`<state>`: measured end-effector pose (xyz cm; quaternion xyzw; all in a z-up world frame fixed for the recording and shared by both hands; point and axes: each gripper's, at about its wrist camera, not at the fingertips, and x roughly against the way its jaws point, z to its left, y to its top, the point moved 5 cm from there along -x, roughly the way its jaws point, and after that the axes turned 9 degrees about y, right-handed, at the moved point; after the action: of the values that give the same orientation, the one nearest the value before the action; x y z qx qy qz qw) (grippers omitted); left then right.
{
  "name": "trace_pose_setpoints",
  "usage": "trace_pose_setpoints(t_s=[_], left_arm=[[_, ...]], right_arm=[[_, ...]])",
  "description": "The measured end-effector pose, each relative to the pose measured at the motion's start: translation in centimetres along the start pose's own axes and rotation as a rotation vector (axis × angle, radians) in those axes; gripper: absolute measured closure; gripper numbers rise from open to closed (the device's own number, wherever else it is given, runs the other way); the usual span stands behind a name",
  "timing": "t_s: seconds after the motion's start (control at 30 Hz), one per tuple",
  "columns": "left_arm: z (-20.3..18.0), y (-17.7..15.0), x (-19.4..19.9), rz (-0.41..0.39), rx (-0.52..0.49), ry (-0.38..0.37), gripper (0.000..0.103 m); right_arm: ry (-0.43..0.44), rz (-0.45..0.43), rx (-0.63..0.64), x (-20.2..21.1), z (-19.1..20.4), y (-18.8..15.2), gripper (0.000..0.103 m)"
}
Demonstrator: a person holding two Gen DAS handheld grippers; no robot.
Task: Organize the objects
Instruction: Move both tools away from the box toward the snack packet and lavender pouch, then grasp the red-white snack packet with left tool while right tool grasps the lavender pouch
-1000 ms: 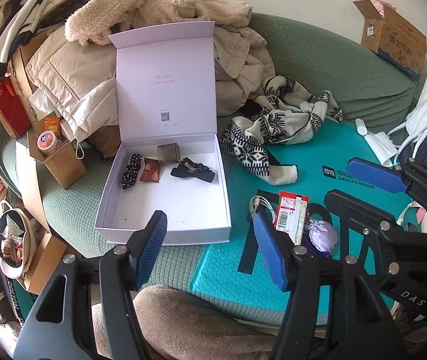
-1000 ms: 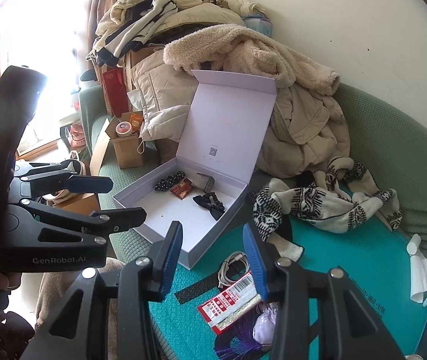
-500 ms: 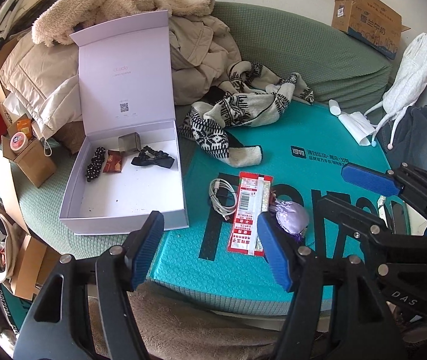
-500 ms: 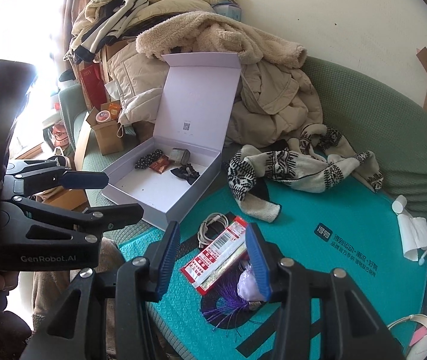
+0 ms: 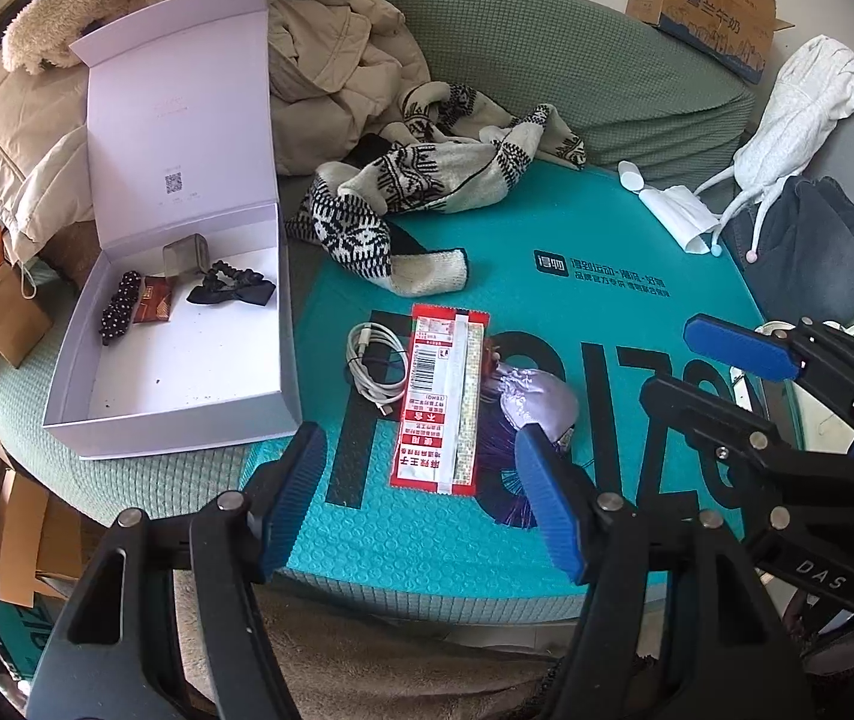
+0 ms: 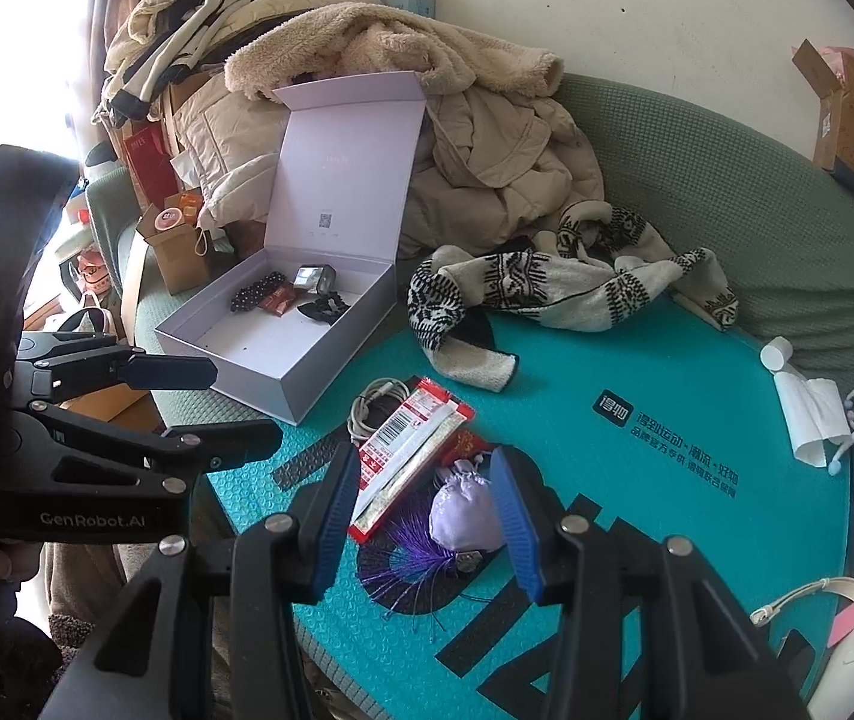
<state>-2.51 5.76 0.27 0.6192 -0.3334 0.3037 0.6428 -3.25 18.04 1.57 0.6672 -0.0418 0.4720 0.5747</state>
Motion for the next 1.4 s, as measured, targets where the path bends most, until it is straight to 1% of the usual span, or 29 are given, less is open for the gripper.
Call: trace_pose_setpoints(t_s=[0.13,0.4,0.5,0.63,0.73,0.8,0.83,1.17,1.23,1.4], left_arm=[[-0.9,-0.2,-1.5,0.023,-0.004,-0.027,0.039],[-2.1,-0.5,-5.0,0.069,-0.007,-0.049,0.037],[-2.3,-0.7,-6.3,0.089,0.0,-0.066,0.037],[-2.6,-1.0,-7.9,0.107,0.004,-0.081,0.037],[-2.8,-1.2,-9.1,0.122,0.002,-0.08,0.037],[-2.8,-1.3,-9.9,0.134,0.0,-0.08,0.037],[-2.8,-1.3,-10.4,0.14,-0.001,-0.078,0.037],[-2.4,-1.7,-14.2,0.196,-0.002,-0.08,0.037],[-2.5,-1.7,-15.0,0.205,-0.015,-0.087,0.037],[-2.8,-1.7,-16.5,0.22,-0.04,-0.076,0.037]], right_arm=[[0.001,0.017,-0.029,-0.7,-1.1,-0.9,0.058],[0.015,0.063,-0.062,-2.6,-2.9,-2.6,0.058],[0.01,0.084,-0.061,-3.5,-3.5,-3.3,0.052],[0.028,0.108,-0.078,-4.7,-4.2,-4.0,0.051],[0.033,0.125,-0.091,-5.6,-4.6,-4.6,0.051],[0.038,0.137,-0.096,-6.2,-4.9,-4.9,0.047],[0.041,0.143,-0.099,-6.5,-5.0,-5.1,0.043],[0.056,0.201,-0.133,-9.5,-6.1,-6.5,0.043],[0.063,0.206,-0.134,-10.1,-6.2,-6.6,0.043],[0.064,0.229,-0.149,-11.4,-6.5,-6.9,0.042]])
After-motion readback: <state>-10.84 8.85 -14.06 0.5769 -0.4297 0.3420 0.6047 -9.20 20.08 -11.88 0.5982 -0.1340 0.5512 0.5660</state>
